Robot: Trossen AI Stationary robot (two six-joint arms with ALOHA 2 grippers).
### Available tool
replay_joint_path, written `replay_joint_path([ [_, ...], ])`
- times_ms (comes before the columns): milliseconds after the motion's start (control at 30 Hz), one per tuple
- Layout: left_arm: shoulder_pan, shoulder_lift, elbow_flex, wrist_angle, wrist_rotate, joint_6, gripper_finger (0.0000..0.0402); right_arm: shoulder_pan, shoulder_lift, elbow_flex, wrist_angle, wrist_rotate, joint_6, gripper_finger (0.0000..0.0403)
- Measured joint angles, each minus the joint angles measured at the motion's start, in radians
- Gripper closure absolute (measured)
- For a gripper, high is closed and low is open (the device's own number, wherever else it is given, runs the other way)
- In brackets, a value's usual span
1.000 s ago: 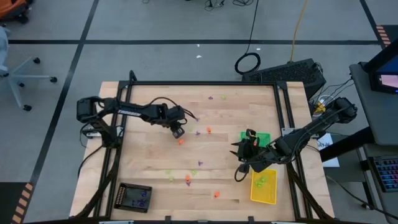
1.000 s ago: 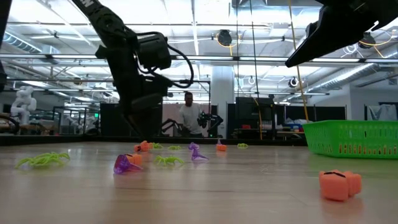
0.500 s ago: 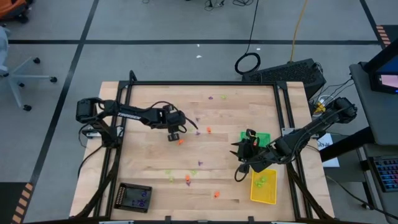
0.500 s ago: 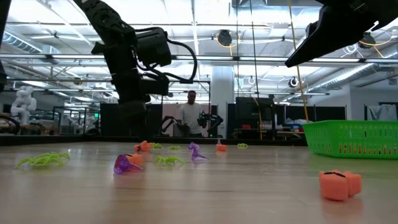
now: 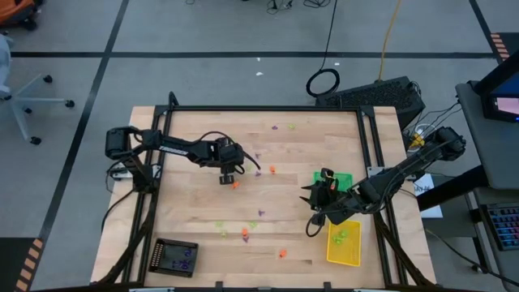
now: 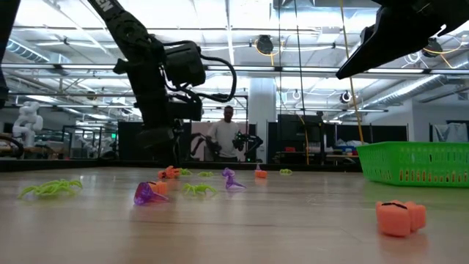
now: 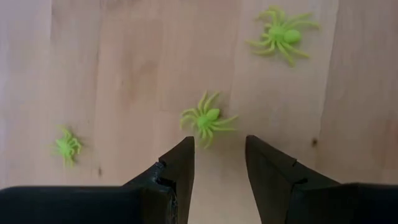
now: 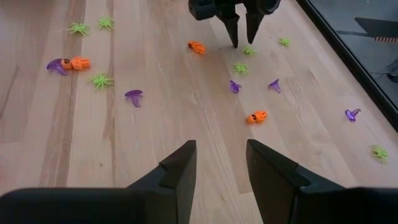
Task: Sort Halloween decoration
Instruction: Put the green spider toy into the yellow bin
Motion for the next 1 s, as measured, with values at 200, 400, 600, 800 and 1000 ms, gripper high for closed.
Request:
replay_joint_path([
  [200,0.011,0.001,0.0,0.001,0.011,0.028,0.0265,0.0,0.0,0.0,-0.001,0.0,-0.001,0.0277],
  [400,0.04,0.001,0.001,0.003,0.098,0.08,0.0265,0.0,0.0,0.0,0.0,0.0,-0.001,0.0277],
  [600,0.083,0.001,0.001,0.002,0.162,0.079,0.0265,0.0,0.0,0.0,0.0,0.0,-0.001,0.0277],
  [800,0.094,0.001,0.001,-0.001,0.175,0.079,0.0265,0.0,0.0,0.0,0.0,0.0,-0.001,0.0277],
  [1000,0.094,0.001,0.001,-0.001,0.175,0.076,0.0272,0.0,0.0,0.0,0.001,0.0,-0.001,0.0277],
])
